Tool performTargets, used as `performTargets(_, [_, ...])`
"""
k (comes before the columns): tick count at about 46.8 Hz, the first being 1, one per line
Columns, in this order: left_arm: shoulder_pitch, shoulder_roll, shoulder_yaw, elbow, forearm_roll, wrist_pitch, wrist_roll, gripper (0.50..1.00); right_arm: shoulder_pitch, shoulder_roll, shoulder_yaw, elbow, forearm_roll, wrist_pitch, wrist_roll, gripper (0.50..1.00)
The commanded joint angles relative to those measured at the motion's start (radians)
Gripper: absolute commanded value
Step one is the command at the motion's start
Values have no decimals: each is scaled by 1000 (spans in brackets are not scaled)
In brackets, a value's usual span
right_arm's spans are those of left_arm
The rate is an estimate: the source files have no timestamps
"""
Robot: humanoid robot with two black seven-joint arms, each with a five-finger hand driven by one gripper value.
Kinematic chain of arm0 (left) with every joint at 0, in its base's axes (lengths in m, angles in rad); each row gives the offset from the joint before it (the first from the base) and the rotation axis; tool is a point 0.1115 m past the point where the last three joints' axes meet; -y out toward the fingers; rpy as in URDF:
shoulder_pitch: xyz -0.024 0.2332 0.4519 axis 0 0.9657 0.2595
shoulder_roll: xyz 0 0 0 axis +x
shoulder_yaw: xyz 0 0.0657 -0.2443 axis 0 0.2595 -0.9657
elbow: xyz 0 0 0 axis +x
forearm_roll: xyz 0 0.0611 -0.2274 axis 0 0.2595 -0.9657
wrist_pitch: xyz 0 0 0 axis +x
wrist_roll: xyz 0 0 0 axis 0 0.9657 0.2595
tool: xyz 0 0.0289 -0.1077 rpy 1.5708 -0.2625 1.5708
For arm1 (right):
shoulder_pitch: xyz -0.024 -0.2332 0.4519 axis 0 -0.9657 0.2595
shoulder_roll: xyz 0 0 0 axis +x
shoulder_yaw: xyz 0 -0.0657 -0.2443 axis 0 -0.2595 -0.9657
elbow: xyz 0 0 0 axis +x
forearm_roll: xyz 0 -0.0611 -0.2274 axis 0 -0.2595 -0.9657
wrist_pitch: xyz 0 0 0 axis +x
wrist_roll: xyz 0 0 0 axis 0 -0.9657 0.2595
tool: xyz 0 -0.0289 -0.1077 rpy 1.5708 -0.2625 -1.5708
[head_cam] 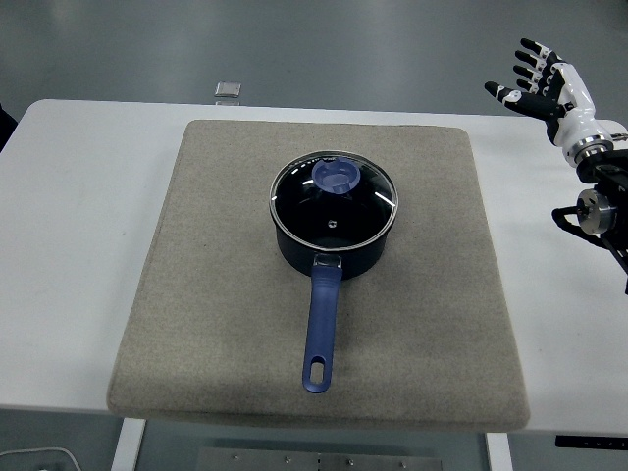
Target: Lift the pot lid and place it to the right of the pot.
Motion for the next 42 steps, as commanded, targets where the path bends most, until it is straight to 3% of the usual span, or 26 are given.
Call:
performTargets(1, [0,0,0,0,0,-1,0,1000,0,0,0,0,1,0,0,913])
performTargets(42, [3,0,-12,11,0,-1,0,1000,-7,-3,0,-2,10,-3,2,913])
